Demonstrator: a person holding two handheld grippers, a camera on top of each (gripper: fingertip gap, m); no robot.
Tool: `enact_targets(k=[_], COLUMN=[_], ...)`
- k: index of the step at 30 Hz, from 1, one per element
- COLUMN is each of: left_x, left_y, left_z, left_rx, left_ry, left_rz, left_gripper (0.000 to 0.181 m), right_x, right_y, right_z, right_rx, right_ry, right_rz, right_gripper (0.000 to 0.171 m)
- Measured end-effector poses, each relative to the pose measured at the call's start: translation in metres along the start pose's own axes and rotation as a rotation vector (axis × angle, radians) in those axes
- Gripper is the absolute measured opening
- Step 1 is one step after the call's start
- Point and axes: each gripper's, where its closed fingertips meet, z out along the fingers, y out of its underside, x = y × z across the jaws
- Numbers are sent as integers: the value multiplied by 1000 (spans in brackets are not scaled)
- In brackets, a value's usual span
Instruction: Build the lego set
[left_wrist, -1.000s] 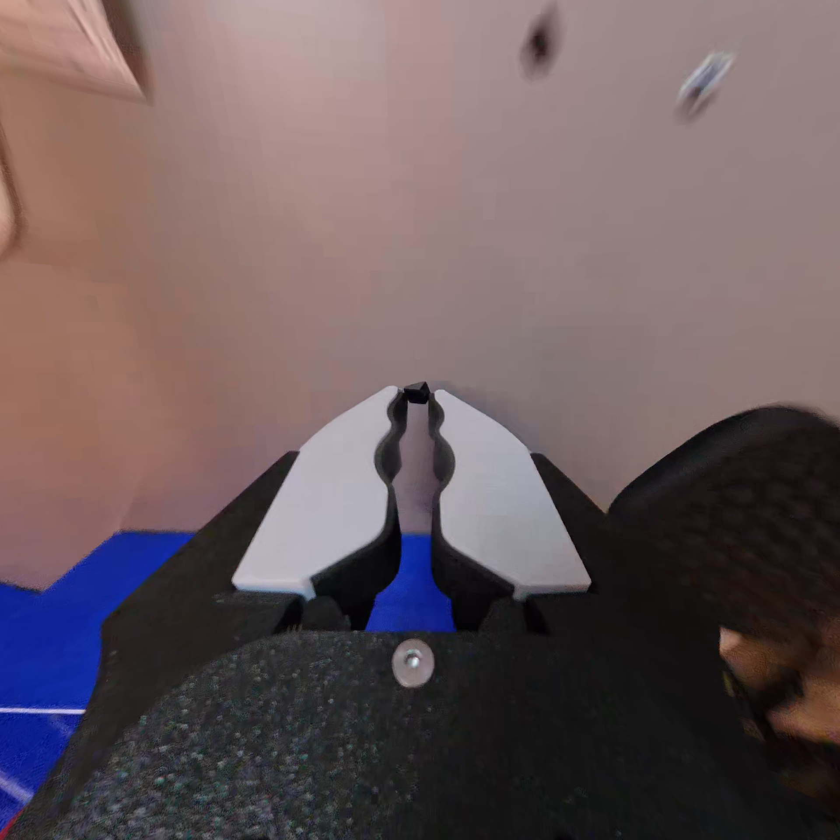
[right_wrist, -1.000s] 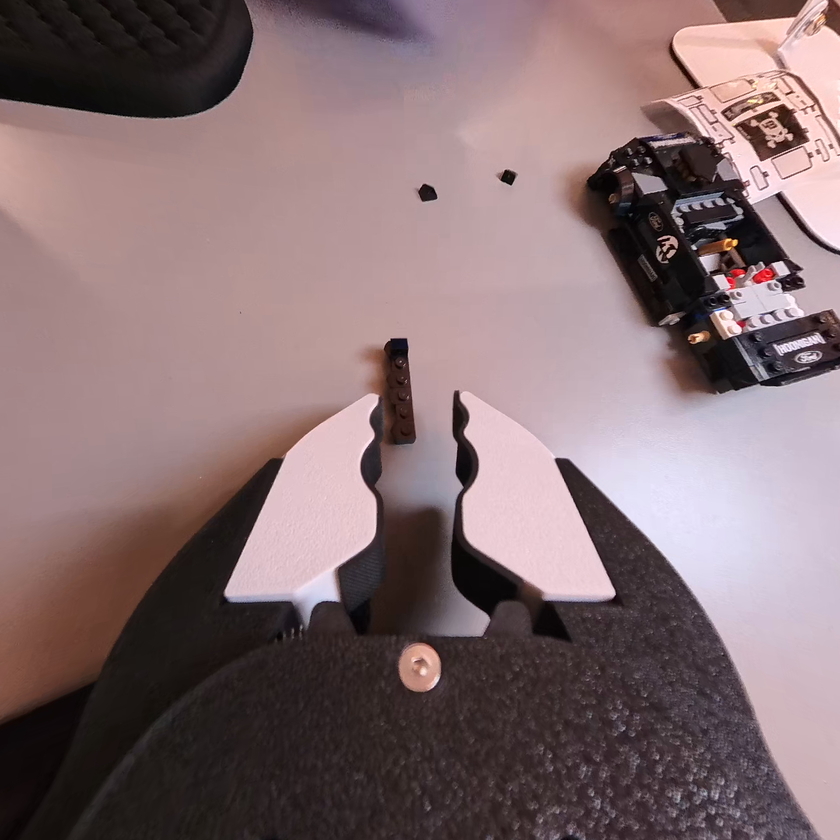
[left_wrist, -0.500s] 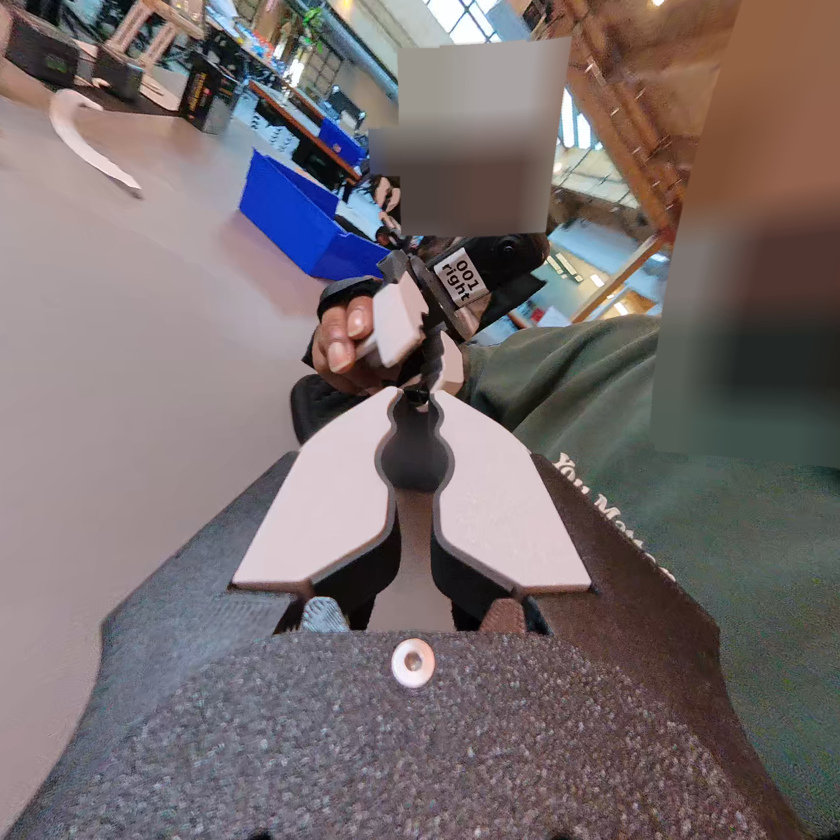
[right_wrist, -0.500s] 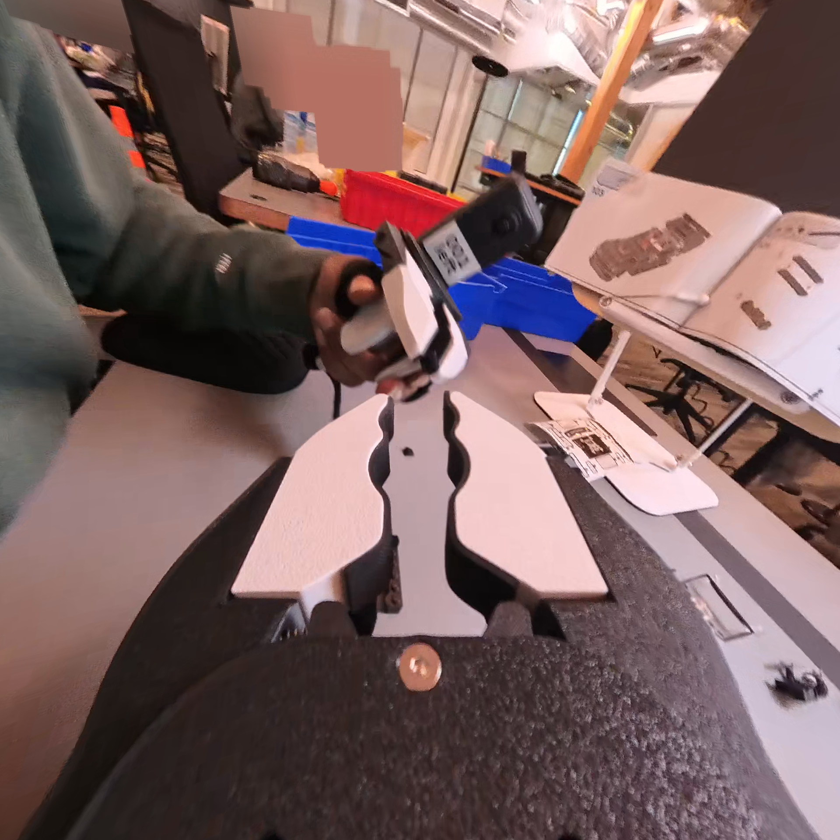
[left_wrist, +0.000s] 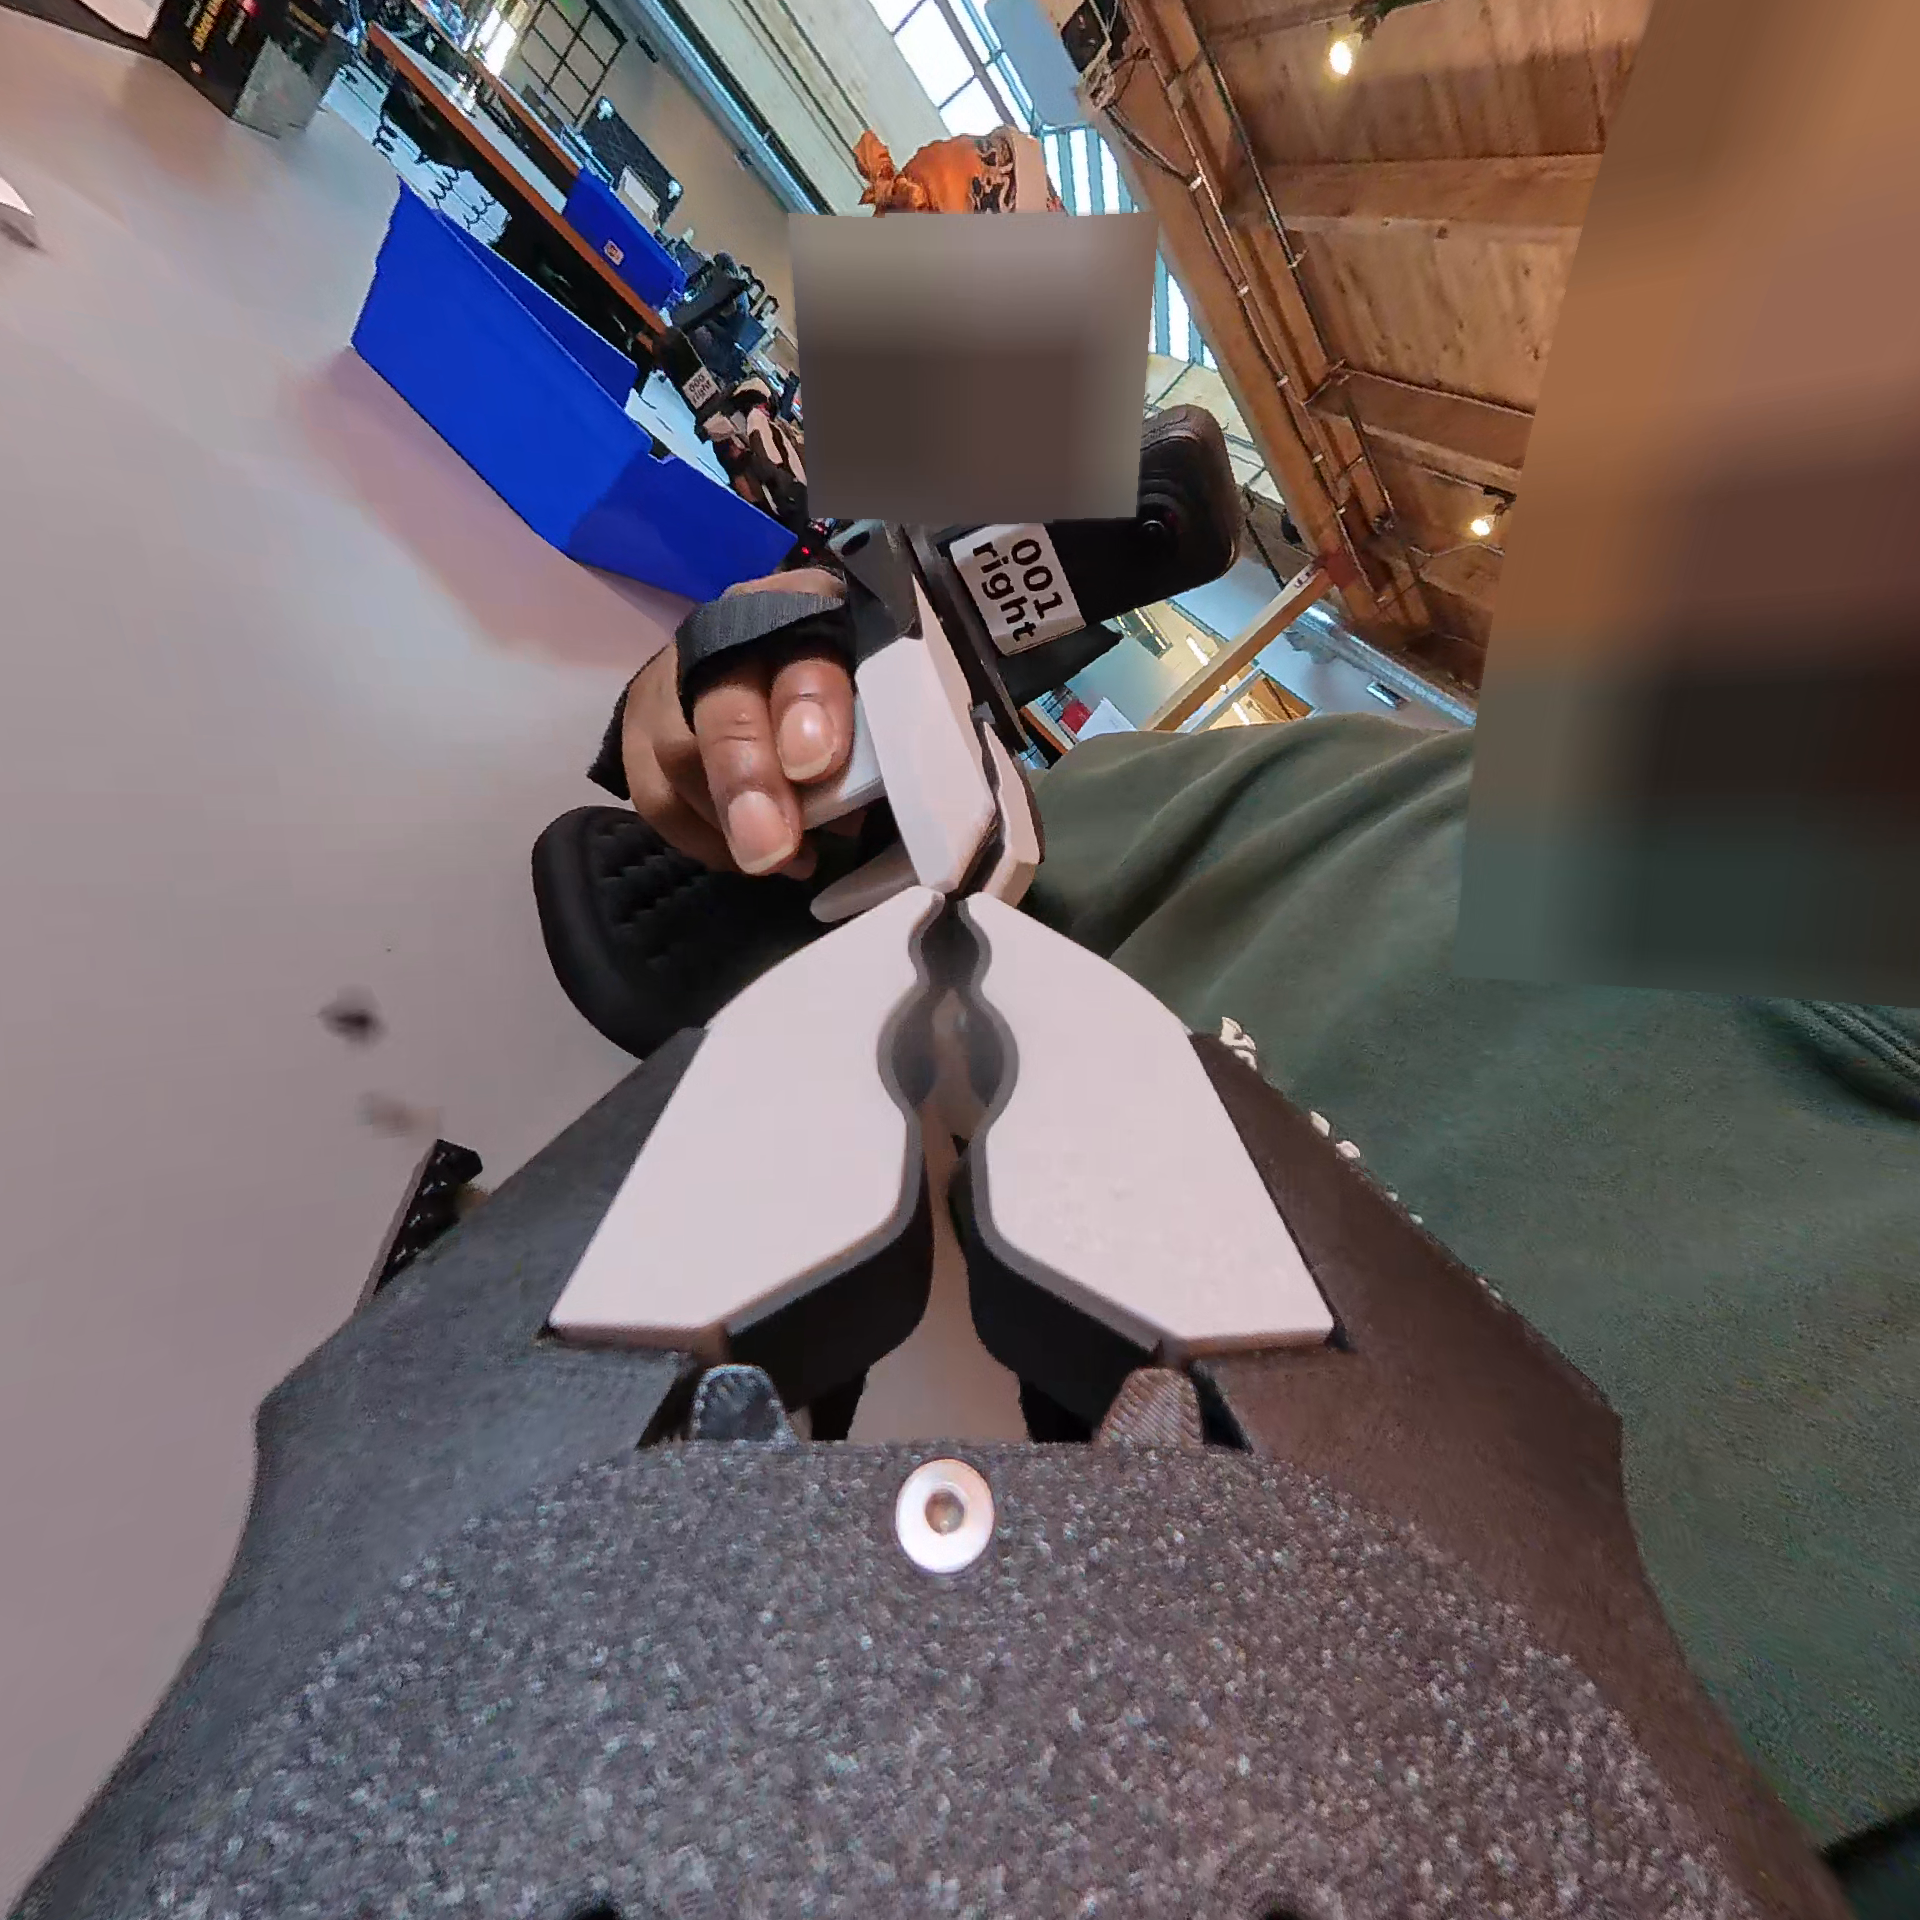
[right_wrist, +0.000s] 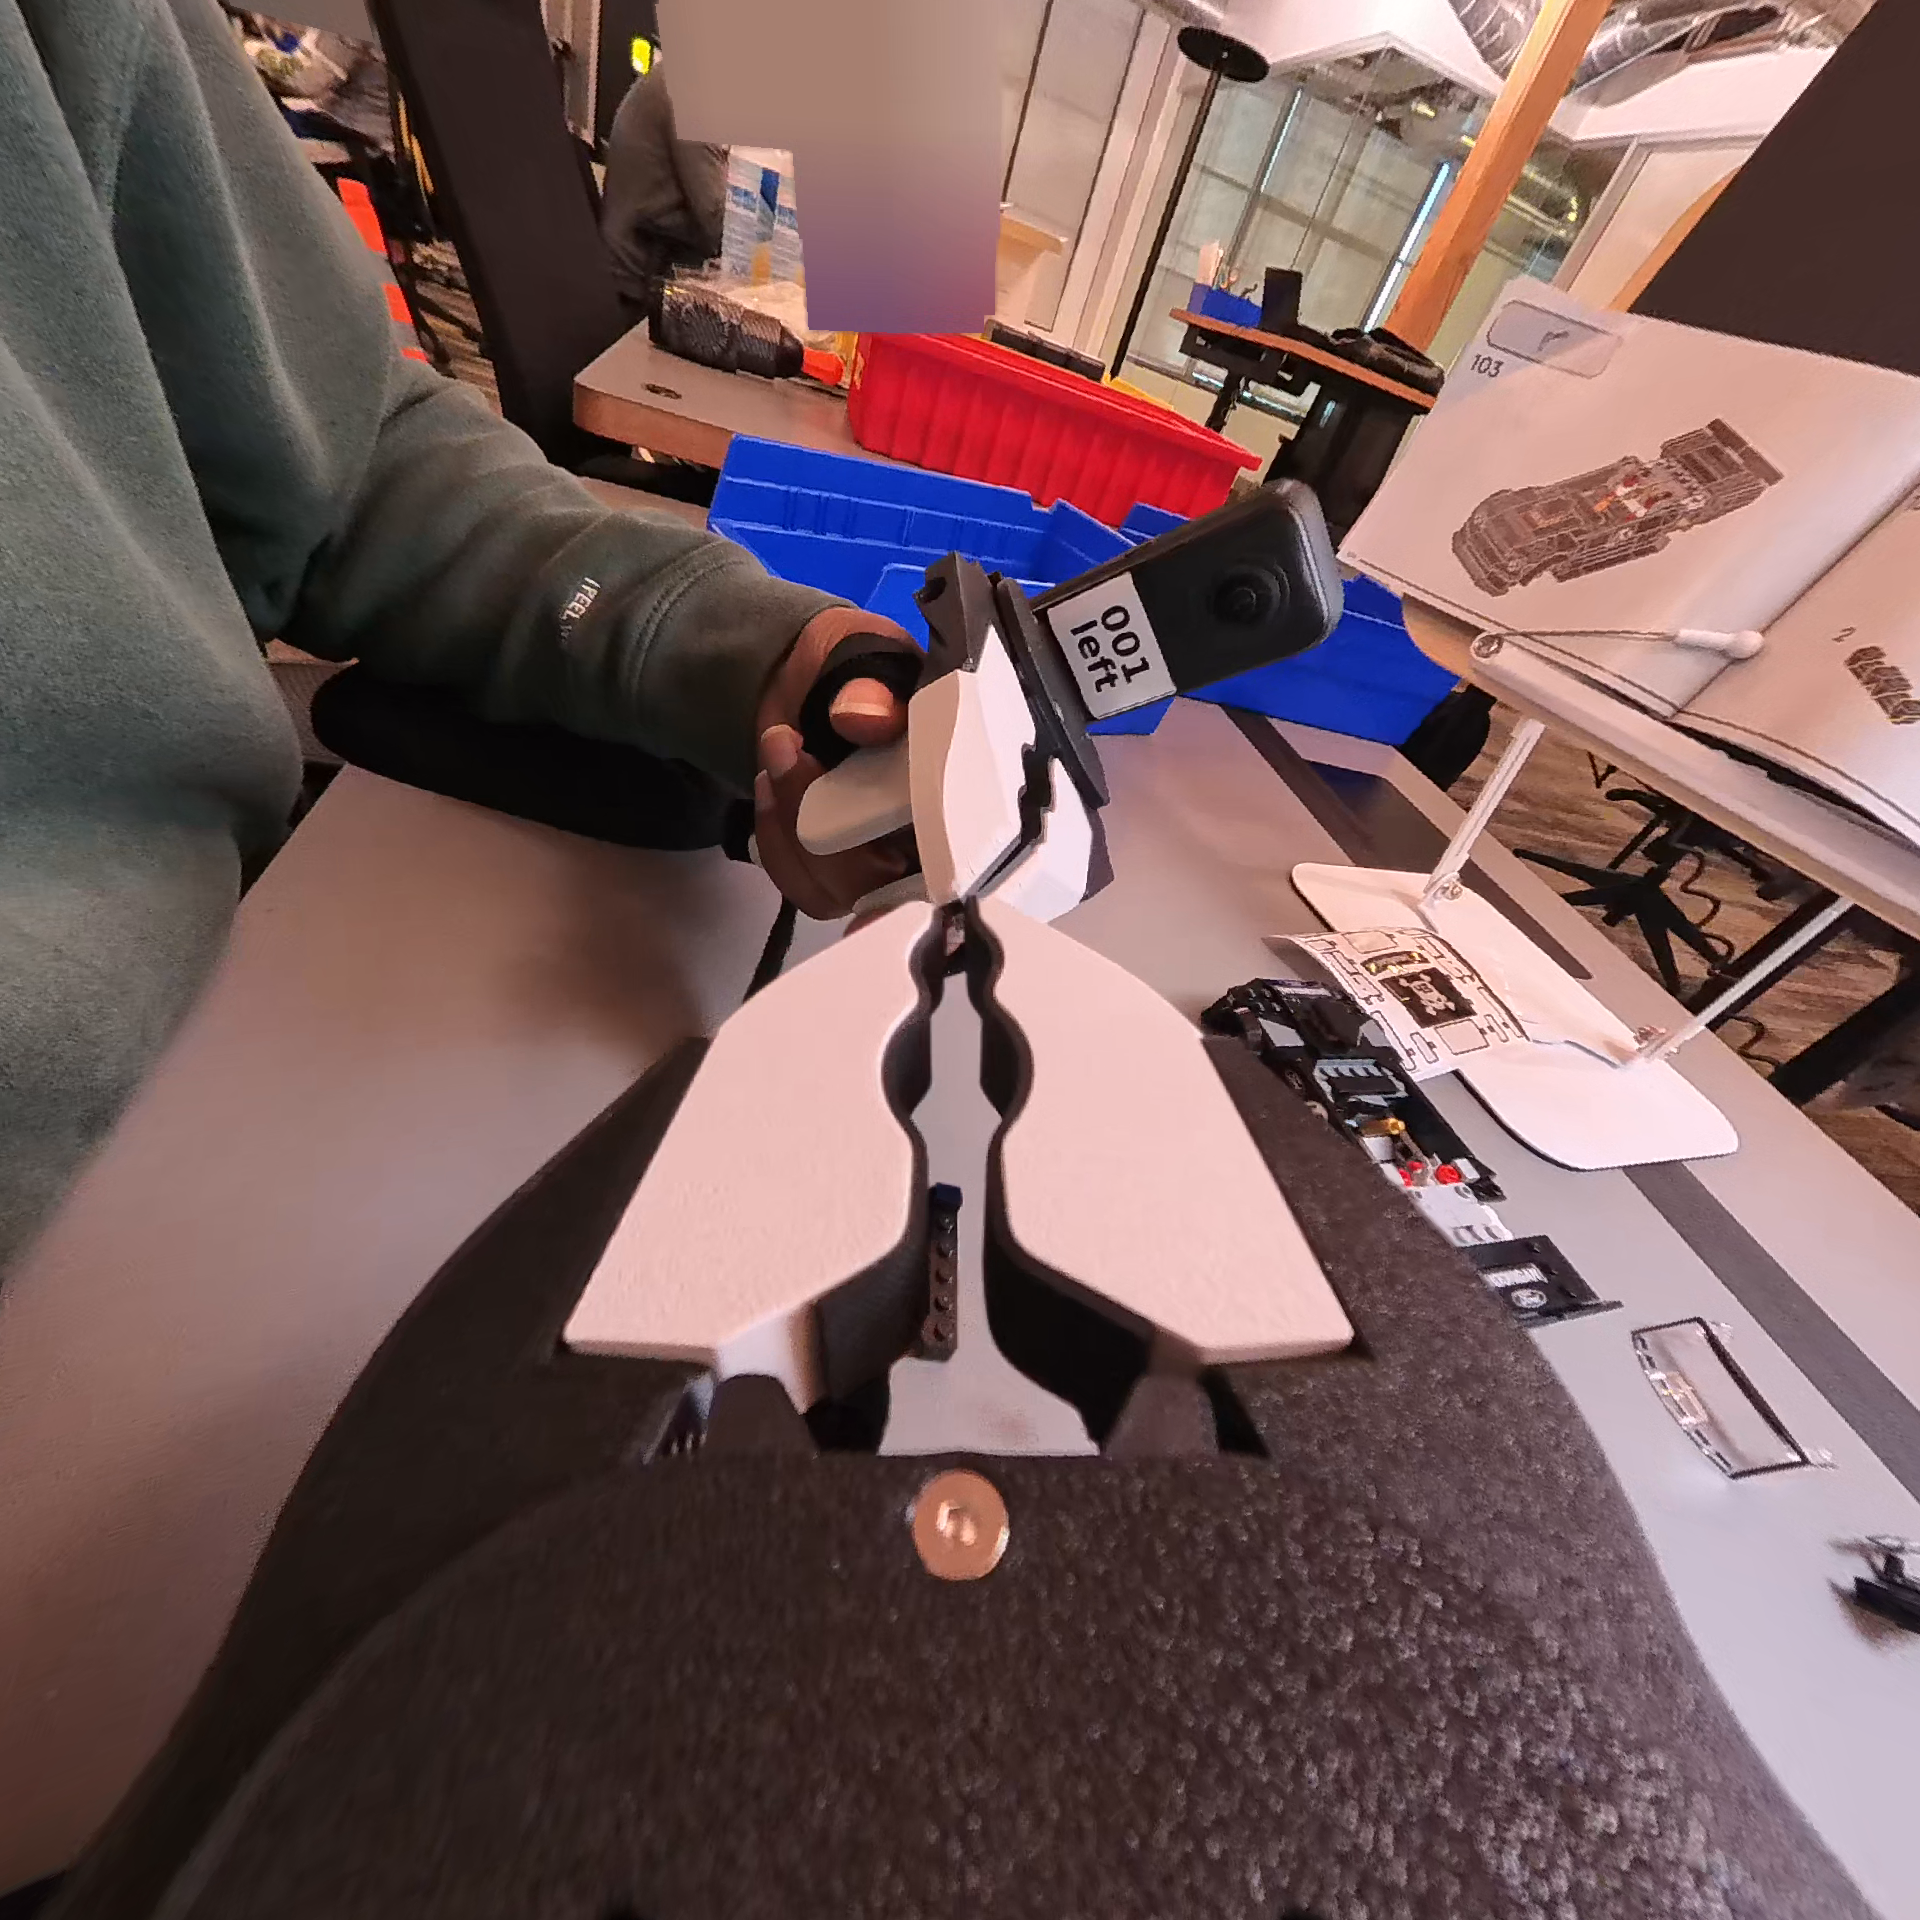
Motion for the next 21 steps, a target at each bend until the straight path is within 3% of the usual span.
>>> enact_targets(k=[14, 21], left_x=[-32, -60], left_y=[1, -13], left_z=[-22, -54], left_rx=[1, 60], left_ry=[-206, -521], left_rz=[66, 261], left_gripper=[0, 1], right_x=[39, 54], right_y=[16, 30], right_z=[-12, -13], right_rx=[-22, -57], right_ry=[115, 196], right_rz=[99, 136], right_gripper=[1, 4])
